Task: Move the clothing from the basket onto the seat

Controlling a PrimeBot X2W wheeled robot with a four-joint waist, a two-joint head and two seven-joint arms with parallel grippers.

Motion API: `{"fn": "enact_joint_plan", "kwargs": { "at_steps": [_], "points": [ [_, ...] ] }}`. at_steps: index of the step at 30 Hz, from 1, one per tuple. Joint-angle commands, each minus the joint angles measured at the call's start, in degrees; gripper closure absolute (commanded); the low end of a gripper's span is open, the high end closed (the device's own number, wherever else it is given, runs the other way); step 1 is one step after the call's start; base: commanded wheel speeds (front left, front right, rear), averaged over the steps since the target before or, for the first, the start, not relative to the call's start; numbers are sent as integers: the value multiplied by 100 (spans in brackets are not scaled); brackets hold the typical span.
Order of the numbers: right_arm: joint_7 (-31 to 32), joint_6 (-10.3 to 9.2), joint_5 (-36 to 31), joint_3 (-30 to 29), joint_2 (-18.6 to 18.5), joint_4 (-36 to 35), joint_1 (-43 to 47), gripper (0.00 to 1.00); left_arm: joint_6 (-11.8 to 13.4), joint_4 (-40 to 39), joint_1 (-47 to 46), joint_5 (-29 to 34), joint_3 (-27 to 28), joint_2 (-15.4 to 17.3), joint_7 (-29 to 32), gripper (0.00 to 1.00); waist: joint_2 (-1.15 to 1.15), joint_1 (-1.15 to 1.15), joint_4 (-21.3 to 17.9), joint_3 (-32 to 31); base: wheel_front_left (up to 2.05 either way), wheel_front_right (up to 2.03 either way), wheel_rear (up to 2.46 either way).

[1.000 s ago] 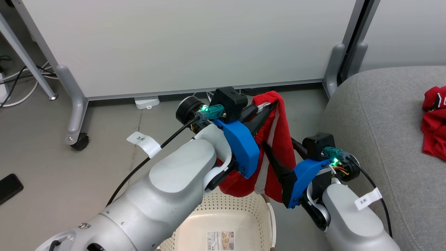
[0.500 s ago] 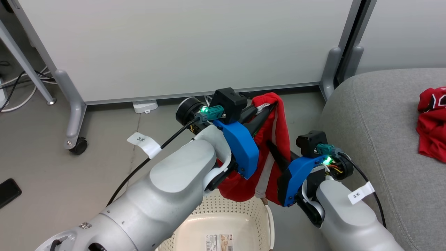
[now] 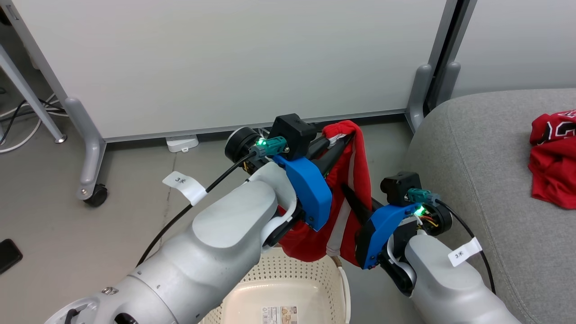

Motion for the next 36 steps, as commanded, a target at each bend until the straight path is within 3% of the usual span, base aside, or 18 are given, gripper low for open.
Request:
{"fn": "enact_joint_plan", "kwargs": {
  "at_steps": [1,2,3,5,22,36],
  "points": [
    [-40,3,78,54,-7,50,-111,100,-5,27,-54,-8,-17,25,-36,100,0,0,-11,-13,0,0,0],
    [-55,3,96,76,-7,65,-115,100,-2,37,-49,-7,-18,24,-44,84,0,0,-16,-19,0,0,0],
    [-64,3,115,99,-7,83,-114,100,3,46,-43,-5,-23,23,-51,61,0,0,-20,-25,0,0,0],
    [-77,3,170,141,-7,123,-130,100,8,56,-32,-5,-25,20,-64,0,0,0,-29,-35,0,0,0],
    [-232,3,475,316,-7,316,-273,100,59,111,145,-4,-67,78,-150,0,0,0,-80,-66,0,0,0],
    [-312,3,159,-334,-60,190,-342,100,413,-707,1065,237,438,757,-357,0,0,0,-343,32,0,0,0]
  ]
}}
